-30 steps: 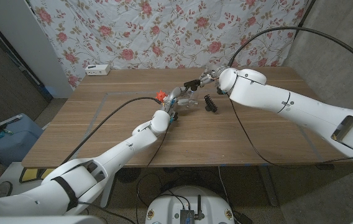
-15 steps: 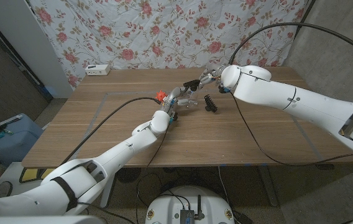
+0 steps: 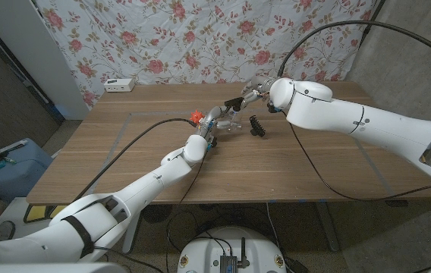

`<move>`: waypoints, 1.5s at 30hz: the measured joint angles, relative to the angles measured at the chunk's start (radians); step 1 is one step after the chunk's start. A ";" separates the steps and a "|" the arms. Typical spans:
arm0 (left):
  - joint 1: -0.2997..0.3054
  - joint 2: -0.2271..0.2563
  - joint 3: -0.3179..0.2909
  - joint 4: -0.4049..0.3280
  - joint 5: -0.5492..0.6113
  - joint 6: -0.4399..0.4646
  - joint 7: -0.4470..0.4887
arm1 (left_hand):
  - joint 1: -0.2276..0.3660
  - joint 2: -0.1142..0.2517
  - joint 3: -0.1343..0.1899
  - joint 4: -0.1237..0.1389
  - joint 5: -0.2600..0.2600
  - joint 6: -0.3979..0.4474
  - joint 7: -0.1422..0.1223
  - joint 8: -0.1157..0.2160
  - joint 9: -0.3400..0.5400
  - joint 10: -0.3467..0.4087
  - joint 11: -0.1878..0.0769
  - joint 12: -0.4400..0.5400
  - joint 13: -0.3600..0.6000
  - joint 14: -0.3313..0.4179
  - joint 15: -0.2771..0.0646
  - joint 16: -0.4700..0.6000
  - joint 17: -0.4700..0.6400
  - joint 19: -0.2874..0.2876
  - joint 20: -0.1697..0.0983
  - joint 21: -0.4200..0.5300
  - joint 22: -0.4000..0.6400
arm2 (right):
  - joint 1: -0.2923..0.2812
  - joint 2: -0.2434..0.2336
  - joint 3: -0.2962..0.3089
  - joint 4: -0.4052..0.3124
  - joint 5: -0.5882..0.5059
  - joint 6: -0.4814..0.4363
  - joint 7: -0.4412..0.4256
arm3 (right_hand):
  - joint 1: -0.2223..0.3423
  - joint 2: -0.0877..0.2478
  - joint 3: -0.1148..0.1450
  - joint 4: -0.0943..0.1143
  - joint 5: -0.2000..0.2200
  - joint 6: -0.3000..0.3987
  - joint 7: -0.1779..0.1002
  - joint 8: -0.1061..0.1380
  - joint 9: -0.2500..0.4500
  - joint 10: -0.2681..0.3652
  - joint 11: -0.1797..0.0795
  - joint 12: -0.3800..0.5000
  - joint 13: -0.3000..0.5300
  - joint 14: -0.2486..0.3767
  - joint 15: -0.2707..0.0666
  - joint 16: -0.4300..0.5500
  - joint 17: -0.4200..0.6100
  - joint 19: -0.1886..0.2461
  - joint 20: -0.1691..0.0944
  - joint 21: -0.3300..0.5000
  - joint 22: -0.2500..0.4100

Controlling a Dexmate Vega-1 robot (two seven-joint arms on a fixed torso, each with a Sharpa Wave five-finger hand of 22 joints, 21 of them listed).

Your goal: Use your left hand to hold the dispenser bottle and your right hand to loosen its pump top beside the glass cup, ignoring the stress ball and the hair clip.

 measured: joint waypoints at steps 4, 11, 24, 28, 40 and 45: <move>-0.005 -0.002 0.001 0.008 0.000 -0.005 -0.004 | 0.000 0.000 0.000 0.000 0.000 0.000 0.000 0.000 0.000 0.000 0.000 0.003 0.002 0.000 0.000 -0.003 -0.003 0.000 0.000 0.000 0.000 | 0.005 -0.003 -0.018 -0.003 -0.032 0.007 0.008 | -0.008 -0.008 -0.009 0.003 0.007 0.002 -0.002 0.006 0.000 0.032 -0.018 0.007 -0.001 0.012 -0.016 0.004 -0.006 0.000 0.000 0.004 0.000; -0.012 -0.006 0.003 0.021 -0.001 -0.011 -0.008 | 0.000 0.000 0.000 0.000 0.000 0.000 0.000 0.000 0.000 0.000 0.000 0.003 0.002 0.000 0.000 -0.003 -0.003 0.000 0.000 0.000 0.000 | 0.008 -0.005 -0.043 -0.005 -0.094 0.031 0.031 | -0.015 -0.015 -0.018 0.002 0.008 0.009 0.006 0.006 -0.005 0.078 -0.050 0.018 -0.010 0.042 -0.050 0.016 -0.014 0.009 -0.009 0.004 0.000; -0.019 -0.012 0.004 0.039 -0.006 -0.015 -0.010 | 0.000 0.000 0.000 0.000 0.000 0.000 0.000 -0.001 0.000 0.000 0.000 0.003 0.001 -0.001 -0.001 0.000 0.001 0.000 0.000 0.000 0.000 | 0.013 0.000 -0.082 0.025 -0.240 0.104 0.108 | -0.030 -0.030 -0.033 0.003 0.015 0.037 0.042 0.016 -0.014 0.166 -0.109 0.026 -0.025 0.098 -0.113 0.027 -0.031 0.006 -0.061 0.003 -0.005; -0.021 -0.014 0.004 0.044 -0.006 -0.015 -0.010 | 0.000 0.000 0.000 0.000 0.000 0.000 0.000 -0.002 0.000 0.000 0.000 0.002 0.001 -0.001 -0.001 0.000 0.001 0.000 0.000 0.000 0.000 | 0.006 0.006 -0.086 0.040 -0.282 0.123 0.128 | -0.025 -0.035 -0.033 0.003 0.015 0.046 0.049 0.020 -0.019 0.195 -0.123 0.030 -0.031 0.112 -0.126 0.033 -0.038 0.010 -0.087 0.003 -0.005; -0.033 -0.019 0.008 0.057 -0.007 -0.015 -0.012 | -0.005 -0.005 0.000 0.000 0.000 0.000 0.000 -0.005 0.000 -0.002 -0.002 0.001 0.001 -0.001 -0.001 0.000 0.000 0.000 0.000 0.000 0.000 | -0.030 0.029 -0.070 0.087 -0.436 0.208 0.210 | -0.010 -0.050 -0.033 -0.006 0.025 0.097 0.032 0.037 -0.019 0.257 -0.136 0.033 -0.038 0.161 -0.125 0.034 -0.048 0.017 -0.113 0.003 -0.005; -0.035 -0.020 0.009 0.060 -0.008 -0.015 -0.014 | -0.005 -0.005 0.000 0.000 0.000 0.000 0.000 -0.005 0.000 -0.002 -0.002 0.003 0.001 0.001 0.001 0.000 0.000 0.000 0.000 0.000 0.000 | -0.054 0.043 -0.051 0.113 -0.487 0.232 0.236 | -0.010 -0.050 -0.033 -0.006 0.031 0.113 0.027 0.039 -0.019 0.273 -0.138 0.041 -0.042 0.165 -0.128 0.034 -0.048 0.022 -0.118 0.003 -0.005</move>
